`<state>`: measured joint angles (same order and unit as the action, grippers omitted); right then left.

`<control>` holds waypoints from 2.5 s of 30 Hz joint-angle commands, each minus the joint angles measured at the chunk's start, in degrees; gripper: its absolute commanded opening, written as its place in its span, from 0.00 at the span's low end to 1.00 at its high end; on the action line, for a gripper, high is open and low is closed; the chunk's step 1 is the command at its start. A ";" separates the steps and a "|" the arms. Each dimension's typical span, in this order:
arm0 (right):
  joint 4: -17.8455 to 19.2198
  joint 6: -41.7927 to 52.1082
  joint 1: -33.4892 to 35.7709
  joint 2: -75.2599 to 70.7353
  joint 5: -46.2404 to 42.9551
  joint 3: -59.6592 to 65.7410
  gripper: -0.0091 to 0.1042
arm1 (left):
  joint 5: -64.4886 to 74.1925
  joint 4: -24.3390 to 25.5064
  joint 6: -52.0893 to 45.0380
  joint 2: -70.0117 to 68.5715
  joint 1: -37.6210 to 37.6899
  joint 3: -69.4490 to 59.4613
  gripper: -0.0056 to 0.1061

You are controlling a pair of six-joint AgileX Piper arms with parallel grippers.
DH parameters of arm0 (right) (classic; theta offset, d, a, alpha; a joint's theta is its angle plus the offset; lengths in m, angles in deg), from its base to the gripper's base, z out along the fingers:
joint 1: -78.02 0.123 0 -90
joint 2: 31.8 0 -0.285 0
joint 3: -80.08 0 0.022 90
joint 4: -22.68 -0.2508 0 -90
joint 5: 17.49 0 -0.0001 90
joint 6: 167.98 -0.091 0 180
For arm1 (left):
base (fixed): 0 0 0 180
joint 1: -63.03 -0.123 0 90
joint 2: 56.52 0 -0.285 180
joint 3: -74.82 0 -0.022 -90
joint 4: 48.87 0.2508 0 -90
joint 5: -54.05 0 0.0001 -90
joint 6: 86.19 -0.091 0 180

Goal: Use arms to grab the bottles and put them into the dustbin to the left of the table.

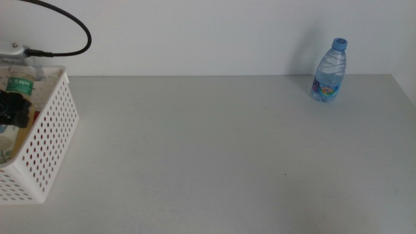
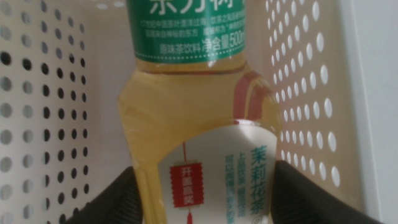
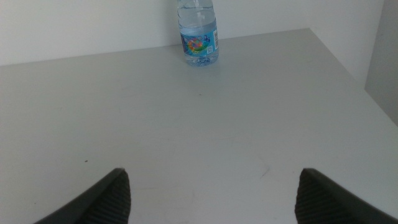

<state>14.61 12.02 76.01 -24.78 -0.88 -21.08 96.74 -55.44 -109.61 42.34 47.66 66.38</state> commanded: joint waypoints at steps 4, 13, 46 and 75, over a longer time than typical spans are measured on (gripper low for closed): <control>0.30 0.83 -0.33 -1.20 -4.09 -0.52 0.68 | -2.83 -3.30 -1.13 0.02 -0.06 2.79 0.04; 0.30 0.83 -0.33 -1.20 -4.09 -0.52 0.68 | -2.88 -6.96 -1.19 5.42 -0.06 2.79 0.04; 0.30 0.83 -0.33 -1.20 -4.09 -0.52 0.68 | 27.12 -31.40 -25.99 -21.12 10.63 16.81 0.89; 0.30 0.83 -0.33 -1.20 -4.09 -0.52 0.68 | -6.69 -12.96 0.81 -65.81 38.16 -23.35 0.89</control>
<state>14.61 12.02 76.01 -24.78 -0.88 -21.08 98.33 -69.28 -111.79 -22.87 84.44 43.22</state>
